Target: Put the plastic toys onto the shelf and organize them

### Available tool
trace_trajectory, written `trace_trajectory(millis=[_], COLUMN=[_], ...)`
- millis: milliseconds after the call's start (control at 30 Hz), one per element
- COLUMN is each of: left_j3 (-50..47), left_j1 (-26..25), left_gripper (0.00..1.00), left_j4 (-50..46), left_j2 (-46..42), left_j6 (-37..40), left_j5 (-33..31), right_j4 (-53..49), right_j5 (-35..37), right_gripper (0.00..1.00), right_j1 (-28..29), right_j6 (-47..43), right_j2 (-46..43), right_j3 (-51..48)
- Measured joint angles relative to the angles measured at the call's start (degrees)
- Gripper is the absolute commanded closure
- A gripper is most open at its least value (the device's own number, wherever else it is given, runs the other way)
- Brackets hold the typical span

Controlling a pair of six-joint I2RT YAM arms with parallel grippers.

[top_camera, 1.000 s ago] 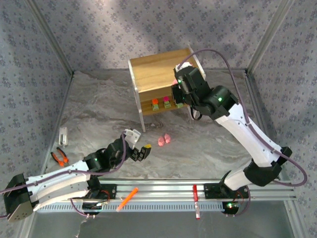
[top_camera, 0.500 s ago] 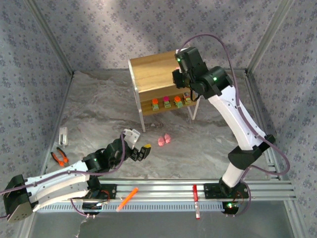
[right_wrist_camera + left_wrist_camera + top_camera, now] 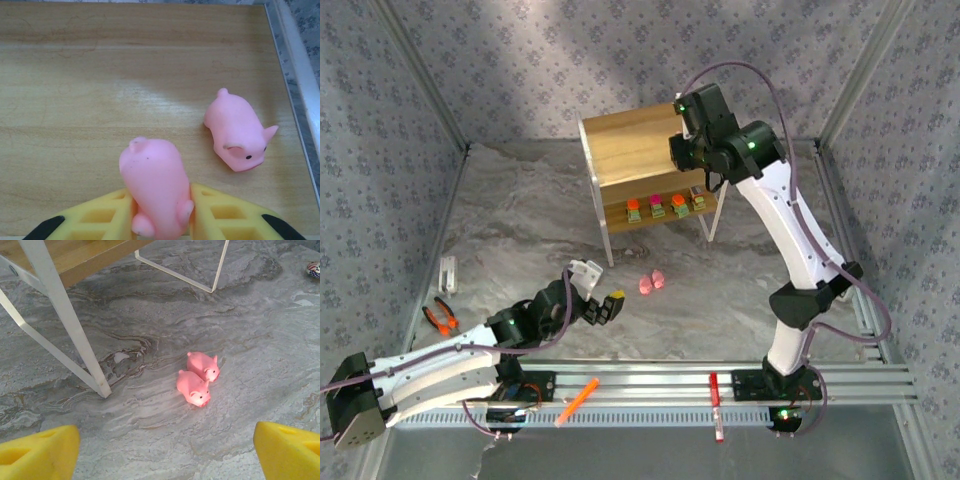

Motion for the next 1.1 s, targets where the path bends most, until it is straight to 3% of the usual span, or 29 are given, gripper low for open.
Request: trace_trajectory(millis=[1100], left_j3=[0.0], left_j1=[0.0], left_gripper=[0.10], left_j4=[0.0], left_j2=[0.0], left_j6=[0.0], left_j5=[-0.4], right_j4=[-0.9], right_j5=[-1.5], right_gripper=[0.64], right_j1=[-1.2], right_j6=[0.0], right_j2=[2.9], right_j3=[1.9])
